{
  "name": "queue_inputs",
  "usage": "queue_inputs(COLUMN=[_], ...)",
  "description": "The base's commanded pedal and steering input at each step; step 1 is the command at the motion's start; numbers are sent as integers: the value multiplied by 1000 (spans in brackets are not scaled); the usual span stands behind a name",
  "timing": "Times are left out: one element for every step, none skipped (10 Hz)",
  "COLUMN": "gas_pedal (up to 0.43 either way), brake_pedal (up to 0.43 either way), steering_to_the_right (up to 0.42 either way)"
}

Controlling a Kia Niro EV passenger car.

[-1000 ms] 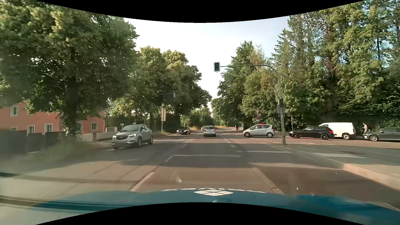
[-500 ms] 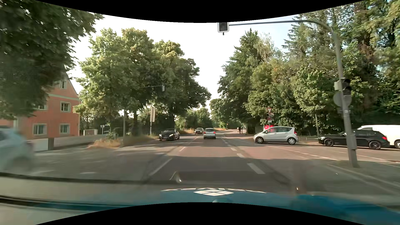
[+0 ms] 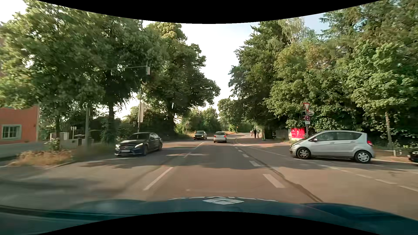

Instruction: Follow the waypoints while adhering to traffic rules and regulations

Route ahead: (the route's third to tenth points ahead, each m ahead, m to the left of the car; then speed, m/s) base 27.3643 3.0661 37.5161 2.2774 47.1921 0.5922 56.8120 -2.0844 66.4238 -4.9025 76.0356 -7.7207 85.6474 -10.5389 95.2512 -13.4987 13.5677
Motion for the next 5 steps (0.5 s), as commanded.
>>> queue_inputs(gas_pedal=[157,150,150,150,150], brake_pedal=[0,0,0,0,0], steering_to_the_right=[3,3,3,3,3])
